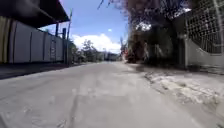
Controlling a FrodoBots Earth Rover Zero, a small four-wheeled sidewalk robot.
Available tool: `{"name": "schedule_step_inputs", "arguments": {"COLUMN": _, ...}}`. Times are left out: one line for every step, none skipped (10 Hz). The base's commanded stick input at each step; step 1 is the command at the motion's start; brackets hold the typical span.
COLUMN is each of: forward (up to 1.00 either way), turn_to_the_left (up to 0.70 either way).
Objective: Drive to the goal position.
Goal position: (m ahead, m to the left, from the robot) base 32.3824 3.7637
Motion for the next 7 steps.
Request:
{"name": "schedule_step_inputs", "arguments": {"forward": 1.00, "turn_to_the_left": 0.00}}
{"name": "schedule_step_inputs", "arguments": {"forward": 1.00, "turn_to_the_left": 0.00}}
{"name": "schedule_step_inputs", "arguments": {"forward": 1.00, "turn_to_the_left": -0.01}}
{"name": "schedule_step_inputs", "arguments": {"forward": 1.00, "turn_to_the_left": -0.10}}
{"name": "schedule_step_inputs", "arguments": {"forward": 1.00, "turn_to_the_left": -0.10}}
{"name": "schedule_step_inputs", "arguments": {"forward": 1.00, "turn_to_the_left": -0.02}}
{"name": "schedule_step_inputs", "arguments": {"forward": 1.00, "turn_to_the_left": -0.16}}
